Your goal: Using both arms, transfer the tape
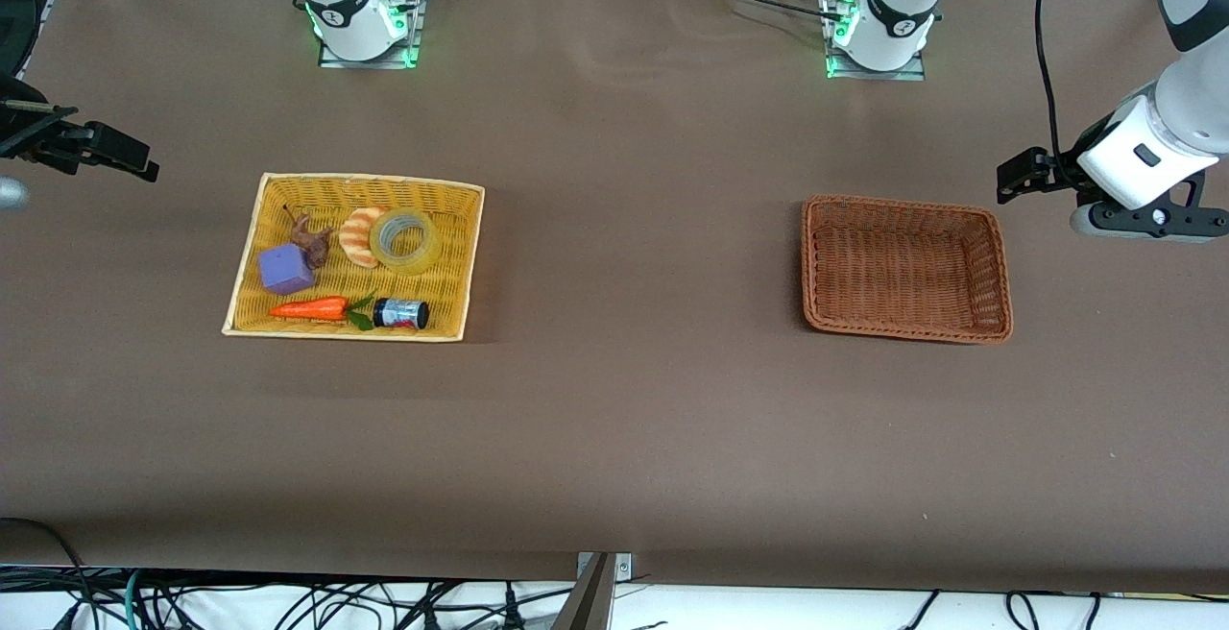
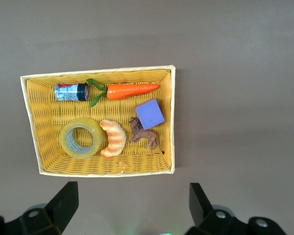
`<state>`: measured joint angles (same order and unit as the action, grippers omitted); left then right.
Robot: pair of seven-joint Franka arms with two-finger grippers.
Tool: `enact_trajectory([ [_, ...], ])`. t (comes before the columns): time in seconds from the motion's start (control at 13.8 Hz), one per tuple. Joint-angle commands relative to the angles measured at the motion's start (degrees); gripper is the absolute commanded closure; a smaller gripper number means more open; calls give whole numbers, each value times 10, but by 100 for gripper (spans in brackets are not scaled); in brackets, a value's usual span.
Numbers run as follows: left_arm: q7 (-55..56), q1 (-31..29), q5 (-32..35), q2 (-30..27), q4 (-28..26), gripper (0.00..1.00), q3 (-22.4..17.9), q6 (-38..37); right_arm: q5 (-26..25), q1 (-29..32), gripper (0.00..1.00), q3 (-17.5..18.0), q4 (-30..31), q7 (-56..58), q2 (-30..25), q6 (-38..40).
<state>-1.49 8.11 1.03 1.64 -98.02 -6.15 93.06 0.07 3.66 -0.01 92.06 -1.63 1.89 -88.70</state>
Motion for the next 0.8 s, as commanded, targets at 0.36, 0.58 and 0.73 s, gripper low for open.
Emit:
enact_trajectory([
  [0.36, -17, -5, -11, -8, -9, 0, 0, -3, 4, 7, 0, 5, -26, 4, 15, 5],
  [0.58, -17, -5, -11, -8, -9, 0, 0, -3, 4, 7, 0, 5, -27, 5, 16, 5],
  [0.73, -17, -5, -11, -8, -9, 0, 0, -3, 4, 7, 0, 6, -27, 4, 16, 5],
])
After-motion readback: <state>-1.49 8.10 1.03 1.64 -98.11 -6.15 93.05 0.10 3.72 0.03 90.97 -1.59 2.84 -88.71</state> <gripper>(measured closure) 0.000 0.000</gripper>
